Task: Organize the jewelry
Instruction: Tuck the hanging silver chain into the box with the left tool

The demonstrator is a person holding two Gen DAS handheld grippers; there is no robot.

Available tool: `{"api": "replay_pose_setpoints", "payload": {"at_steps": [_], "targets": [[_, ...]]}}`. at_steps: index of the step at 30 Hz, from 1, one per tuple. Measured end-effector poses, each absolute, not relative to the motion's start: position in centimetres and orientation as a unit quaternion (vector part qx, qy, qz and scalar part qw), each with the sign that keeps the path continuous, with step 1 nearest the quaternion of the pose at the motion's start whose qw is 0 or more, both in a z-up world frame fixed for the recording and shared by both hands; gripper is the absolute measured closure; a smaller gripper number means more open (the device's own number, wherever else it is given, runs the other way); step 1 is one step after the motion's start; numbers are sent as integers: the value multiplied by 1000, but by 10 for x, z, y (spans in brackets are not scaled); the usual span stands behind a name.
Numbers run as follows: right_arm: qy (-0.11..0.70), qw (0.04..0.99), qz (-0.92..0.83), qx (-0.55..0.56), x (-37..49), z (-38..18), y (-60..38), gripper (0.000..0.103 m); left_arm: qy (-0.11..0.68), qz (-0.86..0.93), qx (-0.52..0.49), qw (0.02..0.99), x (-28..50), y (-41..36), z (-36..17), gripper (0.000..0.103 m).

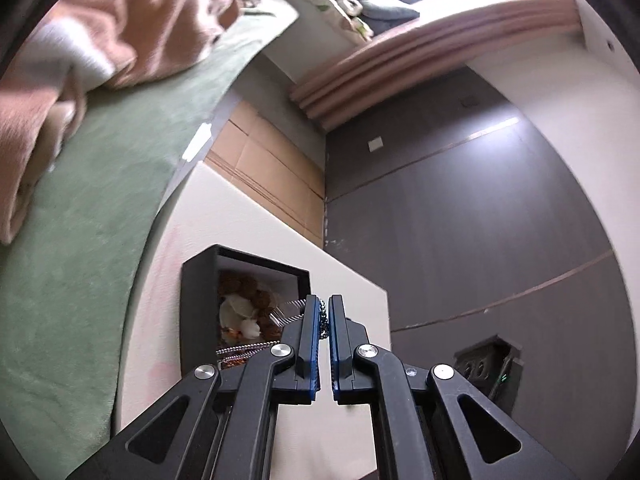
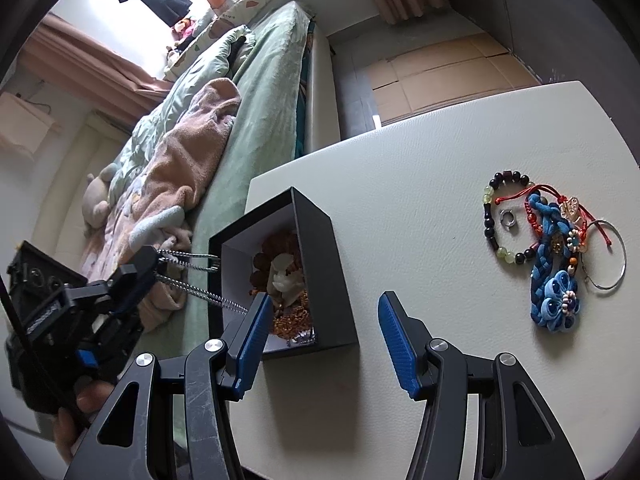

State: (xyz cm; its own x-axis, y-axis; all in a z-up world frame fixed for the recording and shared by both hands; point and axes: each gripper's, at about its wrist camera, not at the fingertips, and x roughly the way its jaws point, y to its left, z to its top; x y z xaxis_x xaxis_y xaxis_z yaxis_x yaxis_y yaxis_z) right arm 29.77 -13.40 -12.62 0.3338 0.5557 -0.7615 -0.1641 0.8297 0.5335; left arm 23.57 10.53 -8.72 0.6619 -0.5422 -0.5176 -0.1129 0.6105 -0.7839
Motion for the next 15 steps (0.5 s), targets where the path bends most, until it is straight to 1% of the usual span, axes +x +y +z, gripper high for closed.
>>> {"api": "replay_pose_setpoints", "payload": {"at_steps": [5, 8, 9, 10, 11, 12, 13, 15], "targets": [[514, 798, 239, 205, 296, -110, -150, 47, 428, -109, -385, 810, 246, 91, -93, 99], [505, 801, 236, 218, 296, -103, -166, 47, 443, -97, -370, 811, 246, 87, -98, 96], [504, 802, 234, 220, 295, -103, -170, 46, 445, -95, -368, 811, 246, 86, -99, 89], [503, 803, 227, 226, 295, -104, -179, 44, 447, -93, -366, 811, 245, 85, -100, 69], [503, 803, 222, 230, 295, -104, -184, 39, 448, -92, -365, 811, 242, 85, -101, 55], [503, 803, 217, 235, 296, -104, -191, 38, 446, -92, -365, 812, 241, 83, -102, 31], [503, 802, 213, 241, 296, -105, -200, 38, 444, -93, -365, 813, 240, 83, -101, 24], [500, 804, 203, 248, 297, -105, -212, 38, 442, -90, -357, 818, 240, 79, -98, 24]]}}
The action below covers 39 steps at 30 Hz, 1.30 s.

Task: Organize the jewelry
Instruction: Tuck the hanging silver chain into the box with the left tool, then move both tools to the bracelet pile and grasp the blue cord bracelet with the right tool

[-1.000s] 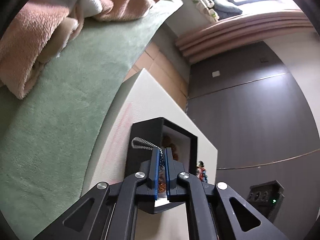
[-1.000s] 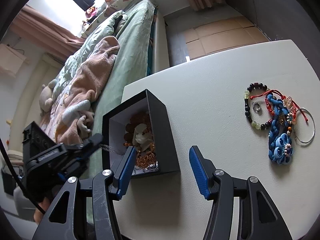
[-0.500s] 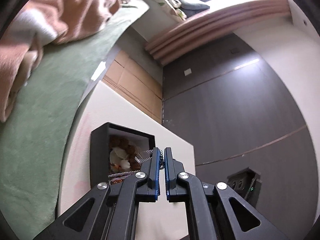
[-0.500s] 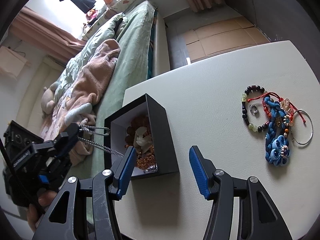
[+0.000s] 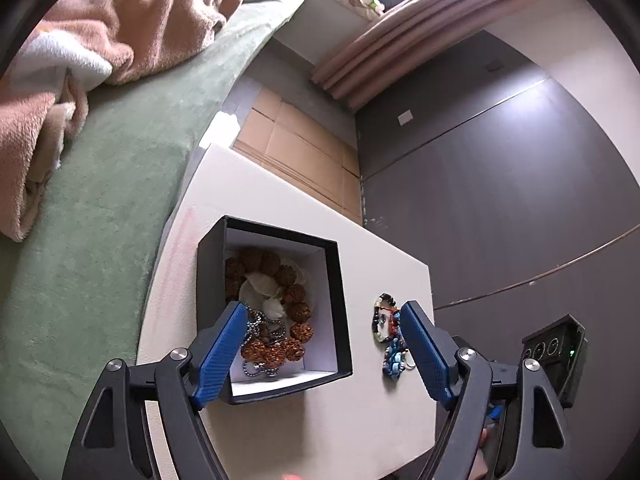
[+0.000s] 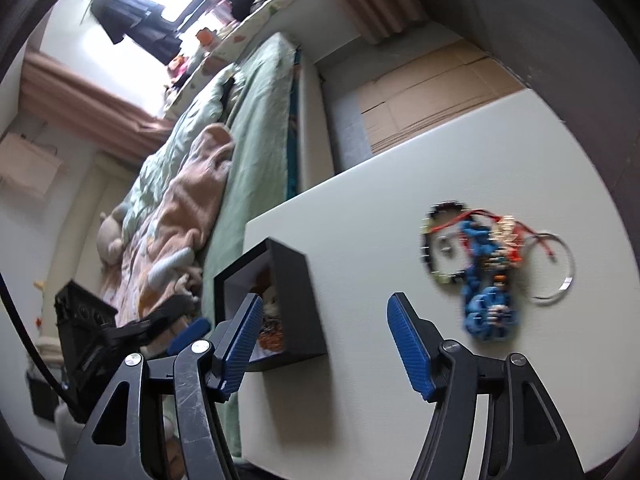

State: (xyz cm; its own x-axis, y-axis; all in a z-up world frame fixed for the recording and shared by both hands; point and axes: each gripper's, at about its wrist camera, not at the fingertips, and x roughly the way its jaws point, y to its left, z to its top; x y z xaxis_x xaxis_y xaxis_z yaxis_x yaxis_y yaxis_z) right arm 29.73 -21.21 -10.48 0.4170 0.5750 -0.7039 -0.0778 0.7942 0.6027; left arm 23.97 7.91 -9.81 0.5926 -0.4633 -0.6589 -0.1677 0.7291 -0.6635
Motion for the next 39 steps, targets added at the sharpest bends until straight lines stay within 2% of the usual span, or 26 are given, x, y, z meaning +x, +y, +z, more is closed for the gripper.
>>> {"api": "replay_pose_setpoints", "payload": {"at_steps": [12, 22, 26, 29, 31, 39], "targets": [[508, 810, 120, 267, 295, -115, -293, 38, 476, -128, -284, 822, 258, 3, -89, 24], [543, 794, 110, 253, 302, -148, -294, 39, 483, -107, -246, 834, 283, -38, -88, 24], [541, 796, 114, 245, 306, -149, -289, 53, 499, -120, -253, 820, 289, -51, -105, 25], [543, 796, 115, 242, 310, -152, -284, 63, 513, -112, -247, 815, 289, -54, -119, 31], [544, 799, 112, 231, 313, -154, -279, 65, 519, -109, -244, 812, 289, -53, -122, 37], [550, 806, 102, 193, 328, -162, -259, 67, 533, -53, -187, 823, 283, -49, -124, 37]]}}
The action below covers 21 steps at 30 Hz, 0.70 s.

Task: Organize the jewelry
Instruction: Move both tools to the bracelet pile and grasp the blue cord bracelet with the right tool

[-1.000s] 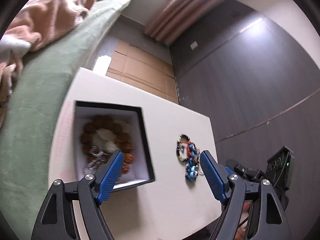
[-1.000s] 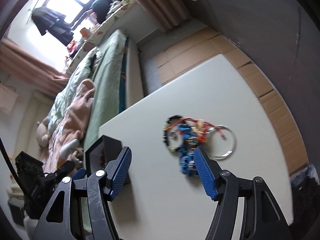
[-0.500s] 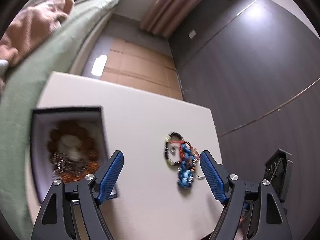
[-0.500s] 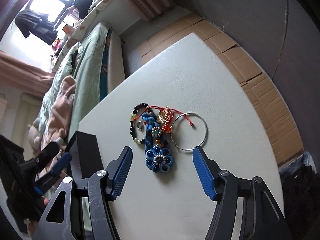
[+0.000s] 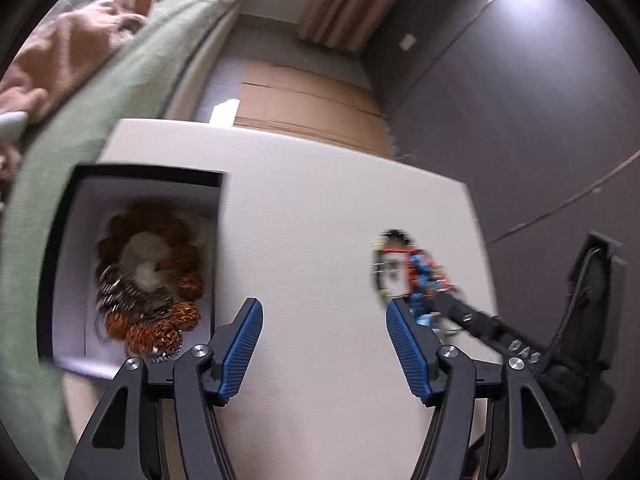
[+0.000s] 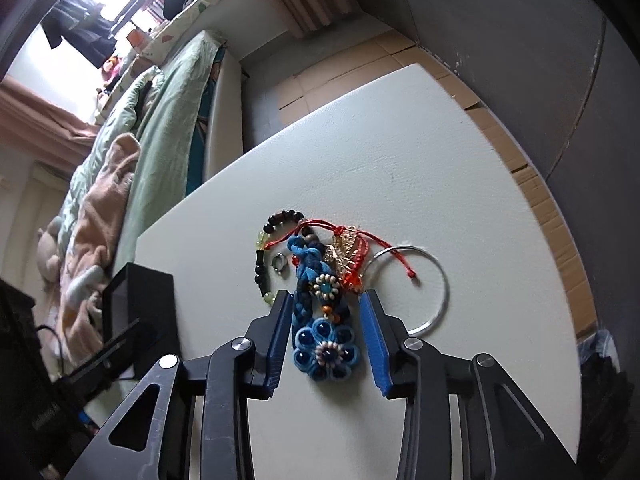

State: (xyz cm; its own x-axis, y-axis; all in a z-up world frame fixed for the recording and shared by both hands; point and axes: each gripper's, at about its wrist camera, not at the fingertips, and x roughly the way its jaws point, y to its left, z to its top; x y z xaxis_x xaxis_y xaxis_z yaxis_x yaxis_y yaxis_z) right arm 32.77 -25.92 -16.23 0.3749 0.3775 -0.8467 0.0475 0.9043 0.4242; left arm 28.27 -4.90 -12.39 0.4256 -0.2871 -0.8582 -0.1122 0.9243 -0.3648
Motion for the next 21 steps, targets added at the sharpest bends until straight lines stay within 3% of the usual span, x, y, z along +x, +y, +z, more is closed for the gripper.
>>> {"api": "replay_pose_setpoints", "payload": {"at_steps": [4, 7, 21], "targets": [[553, 811, 93, 166, 331, -166, -248, 72, 537, -43, -209, 816, 281, -33, -129, 37], [556, 814, 87, 146, 334, -169, -243, 88, 534, -40, -207, 819, 279, -33, -128, 37], [456, 855, 119, 215, 291, -99, -290, 90, 511, -64, -204, 833, 283, -54, -118, 37]]}}
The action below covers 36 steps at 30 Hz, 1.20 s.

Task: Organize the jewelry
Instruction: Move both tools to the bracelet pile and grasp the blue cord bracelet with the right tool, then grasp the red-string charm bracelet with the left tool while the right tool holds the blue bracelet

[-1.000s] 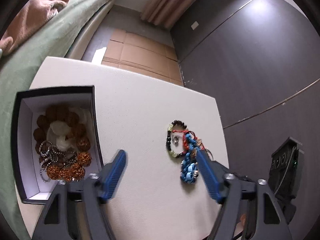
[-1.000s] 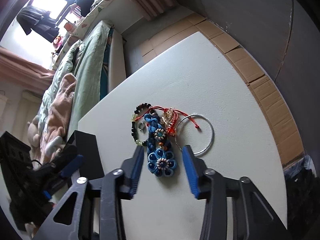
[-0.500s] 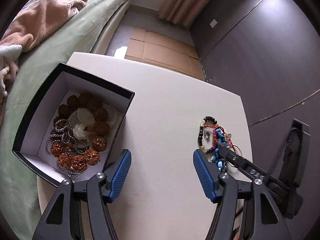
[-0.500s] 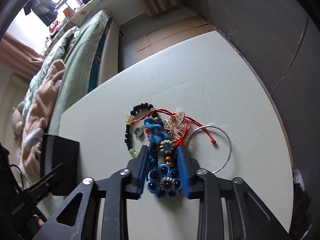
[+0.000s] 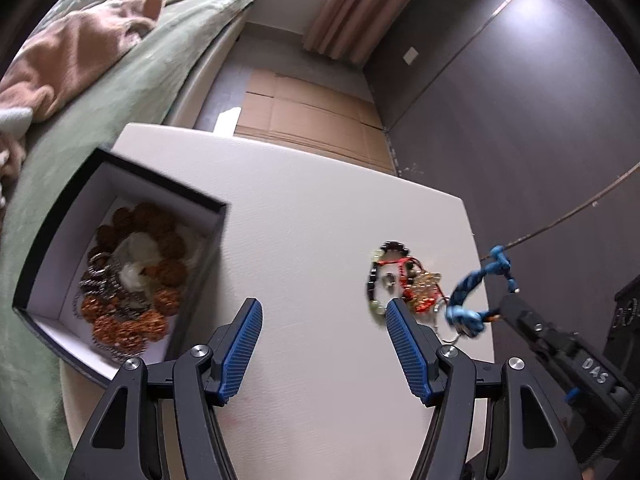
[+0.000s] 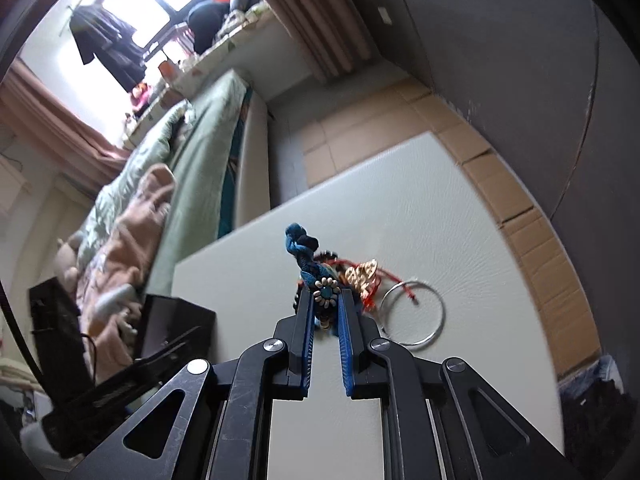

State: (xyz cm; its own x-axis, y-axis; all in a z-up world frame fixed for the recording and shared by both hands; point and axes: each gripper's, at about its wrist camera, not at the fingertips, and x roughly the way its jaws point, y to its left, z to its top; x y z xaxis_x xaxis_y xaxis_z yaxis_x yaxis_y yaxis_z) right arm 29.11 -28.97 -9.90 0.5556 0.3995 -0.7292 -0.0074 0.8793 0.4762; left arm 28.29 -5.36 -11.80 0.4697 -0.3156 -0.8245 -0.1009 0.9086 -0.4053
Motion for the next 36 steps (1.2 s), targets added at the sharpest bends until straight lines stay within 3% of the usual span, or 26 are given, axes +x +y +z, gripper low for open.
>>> {"api": "replay_pose_setpoints", "payload": {"at_steps": [6, 9, 12, 25, 33, 36], "targets": [[444, 855, 101, 249, 294, -95, -315, 90, 512, -96, -181, 834, 304, -83, -113, 40], [443, 850, 92, 269, 295, -97, -329, 90, 533, -104, -177, 821, 318, -97, -121, 61], [438, 848, 86, 287, 294, -97, -340, 90, 558, -118, -172, 803, 334, -116, -136, 71], [417, 849, 76, 316, 289, -91, -357, 90, 585, -88, -117, 798, 349, -156, -157, 75], [415, 847, 85, 320, 286, -90, -357, 90, 586, -60, -61, 806, 354, -174, -160, 85], [415, 847, 89, 318, 286, -91, -355, 90, 587, -56, -35, 807, 356, -179, -161, 95]]}}
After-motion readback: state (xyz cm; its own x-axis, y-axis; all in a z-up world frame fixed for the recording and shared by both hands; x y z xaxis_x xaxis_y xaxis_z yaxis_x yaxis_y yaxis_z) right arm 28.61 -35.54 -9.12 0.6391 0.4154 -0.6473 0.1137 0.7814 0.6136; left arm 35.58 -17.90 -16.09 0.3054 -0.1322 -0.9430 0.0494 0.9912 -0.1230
